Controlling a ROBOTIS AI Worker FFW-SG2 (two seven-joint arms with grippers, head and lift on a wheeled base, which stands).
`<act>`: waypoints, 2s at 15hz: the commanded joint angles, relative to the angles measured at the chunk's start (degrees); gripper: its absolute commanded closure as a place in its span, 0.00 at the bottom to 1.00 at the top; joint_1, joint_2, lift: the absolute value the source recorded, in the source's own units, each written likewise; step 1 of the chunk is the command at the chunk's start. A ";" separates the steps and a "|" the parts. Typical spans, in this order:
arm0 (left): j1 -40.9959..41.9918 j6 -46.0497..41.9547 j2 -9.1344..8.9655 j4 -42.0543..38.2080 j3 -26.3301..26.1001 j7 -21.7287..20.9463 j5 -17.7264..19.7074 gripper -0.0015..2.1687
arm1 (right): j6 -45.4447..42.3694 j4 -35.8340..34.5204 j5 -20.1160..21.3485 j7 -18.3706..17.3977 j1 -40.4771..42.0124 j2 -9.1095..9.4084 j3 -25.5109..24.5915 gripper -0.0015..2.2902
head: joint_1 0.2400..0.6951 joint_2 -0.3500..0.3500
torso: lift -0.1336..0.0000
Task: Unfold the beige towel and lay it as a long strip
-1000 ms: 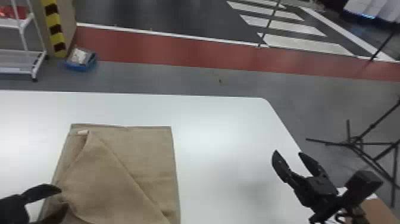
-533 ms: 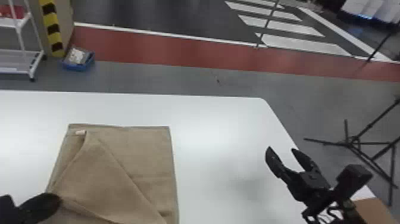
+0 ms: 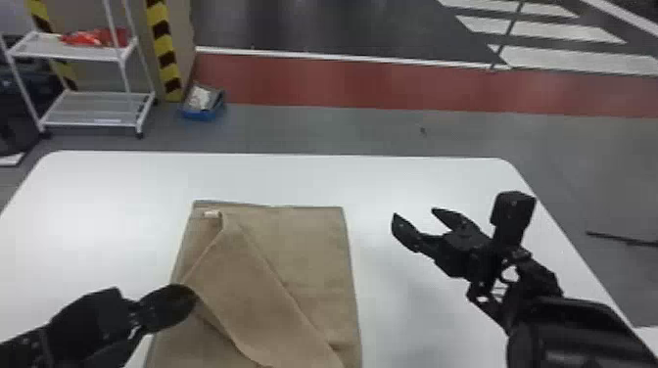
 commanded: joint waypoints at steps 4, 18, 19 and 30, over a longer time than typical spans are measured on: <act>-1.33 -0.35 1.32 1.75 -1.12 -0.10 1.12 0.79 | 1.94 16.86 5.00 -0.12 -14.26 0.50 9.00 0.05 | 1.00 0.47 | 0.17; -9.68 -0.35 3.60 8.70 -9.38 -1.24 1.21 0.79 | 4.23 34.00 8.17 2.17 -24.37 0.50 12.43 0.18 | 1.00 0.50 | 0.17; -9.68 -0.35 3.60 8.70 -9.38 -1.24 1.21 0.79 | 4.05 34.00 7.82 2.17 -24.37 0.50 12.43 0.26 | 1.00 0.48 | 0.17; -11.00 -0.35 4.13 9.66 -9.29 -1.33 1.38 0.79 | 4.05 33.91 8.96 1.73 -24.98 0.50 9.88 0.93 | 1.00 0.46 | 0.17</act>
